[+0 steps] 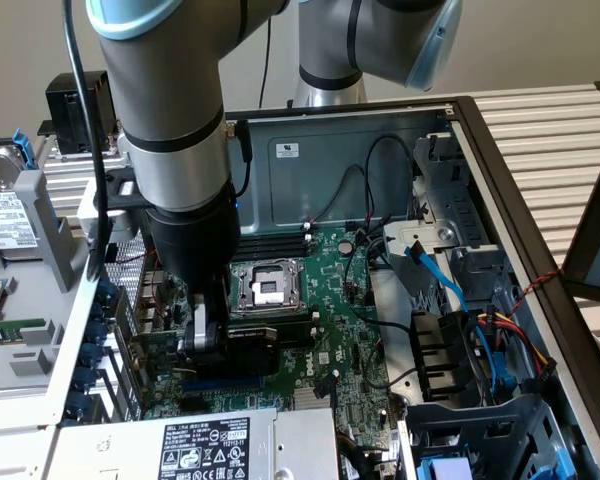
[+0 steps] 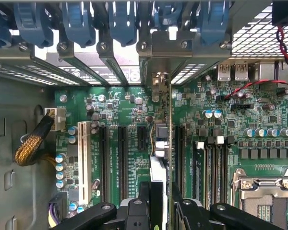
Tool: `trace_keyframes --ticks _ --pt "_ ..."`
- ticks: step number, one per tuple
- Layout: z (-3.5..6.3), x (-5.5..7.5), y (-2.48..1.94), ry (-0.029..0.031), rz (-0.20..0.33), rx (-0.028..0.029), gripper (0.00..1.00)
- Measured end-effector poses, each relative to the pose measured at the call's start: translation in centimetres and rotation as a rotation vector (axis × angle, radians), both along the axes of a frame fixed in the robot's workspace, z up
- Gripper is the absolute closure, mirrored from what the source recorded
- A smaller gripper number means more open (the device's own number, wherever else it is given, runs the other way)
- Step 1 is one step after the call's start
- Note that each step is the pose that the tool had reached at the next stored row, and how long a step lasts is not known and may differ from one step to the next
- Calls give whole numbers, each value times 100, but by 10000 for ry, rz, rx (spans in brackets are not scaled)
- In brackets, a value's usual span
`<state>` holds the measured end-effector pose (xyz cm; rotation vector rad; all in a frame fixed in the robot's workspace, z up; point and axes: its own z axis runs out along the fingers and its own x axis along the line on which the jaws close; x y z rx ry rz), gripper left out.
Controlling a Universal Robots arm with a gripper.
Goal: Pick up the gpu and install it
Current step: 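Insert the gpu into the slot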
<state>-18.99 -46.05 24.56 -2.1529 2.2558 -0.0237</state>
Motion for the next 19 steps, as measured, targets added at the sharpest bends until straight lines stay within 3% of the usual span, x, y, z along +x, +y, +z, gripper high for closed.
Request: trace_keyframes --ticks 10,12,15,19 --pt "0 -2 0 9 0 14 73" --pt "-3 -2 0 -11 0 15 73" --pt "-6 -5 0 -97 -2 13 73" --pt "-7 -6 0 -104 2 14 73"
